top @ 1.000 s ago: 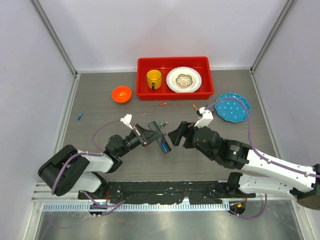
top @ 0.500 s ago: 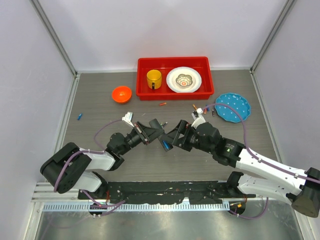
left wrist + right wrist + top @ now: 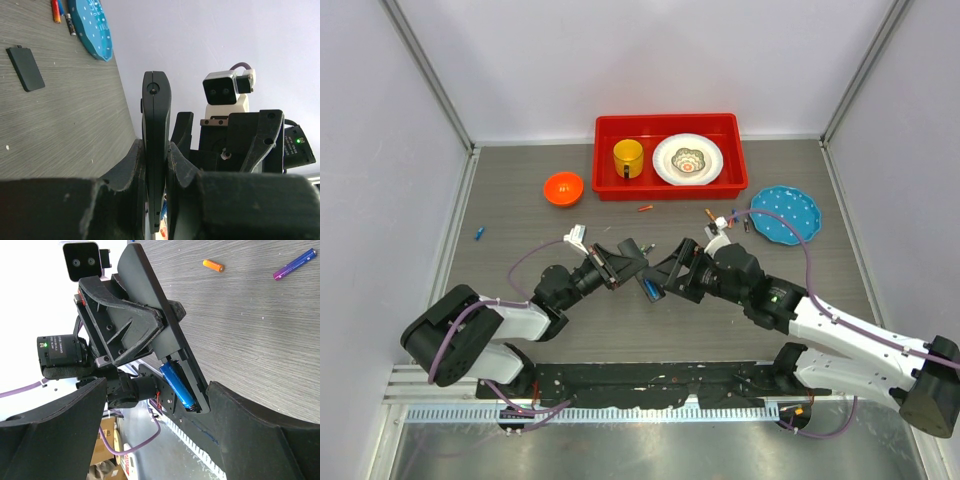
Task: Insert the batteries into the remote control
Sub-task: Load the battery into the remote control.
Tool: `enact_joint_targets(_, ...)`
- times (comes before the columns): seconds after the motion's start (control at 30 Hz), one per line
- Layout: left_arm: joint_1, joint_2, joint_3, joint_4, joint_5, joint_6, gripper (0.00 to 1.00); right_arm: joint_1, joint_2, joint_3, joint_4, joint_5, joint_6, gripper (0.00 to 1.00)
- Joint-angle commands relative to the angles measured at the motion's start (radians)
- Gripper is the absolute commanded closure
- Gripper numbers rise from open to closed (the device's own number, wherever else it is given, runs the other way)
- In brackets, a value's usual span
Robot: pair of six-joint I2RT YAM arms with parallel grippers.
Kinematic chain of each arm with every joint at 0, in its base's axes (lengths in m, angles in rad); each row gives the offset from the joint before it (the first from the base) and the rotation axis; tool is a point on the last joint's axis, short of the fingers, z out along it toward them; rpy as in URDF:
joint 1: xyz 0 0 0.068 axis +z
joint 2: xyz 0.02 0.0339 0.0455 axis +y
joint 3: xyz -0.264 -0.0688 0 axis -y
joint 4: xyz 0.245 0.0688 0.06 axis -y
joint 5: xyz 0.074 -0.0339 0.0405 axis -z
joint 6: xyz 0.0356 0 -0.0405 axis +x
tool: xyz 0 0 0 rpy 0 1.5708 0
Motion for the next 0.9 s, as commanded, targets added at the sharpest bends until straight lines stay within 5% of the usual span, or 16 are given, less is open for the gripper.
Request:
enact_joint_targets(0.0,0.0,-0.007,0.015,0.283,-0.007,0.009,1.0,-0.008,-0.016,0.004,0.014,-0.02,-0.005,0.12)
enact_joint_targets(0.4,0.0,-0.019,-0.009,0.283,-0.015,0.035,1.0,-0.011,-0.036,0.035,-0.122,0.044,-0.079,0.12)
enact_joint_targets(0.87,0.0,-0.027,-0.012,0.281,-0.013,0.043,1.0,-0.012,0.032,-0.01,0.042,-0.023,0.01,0.12)
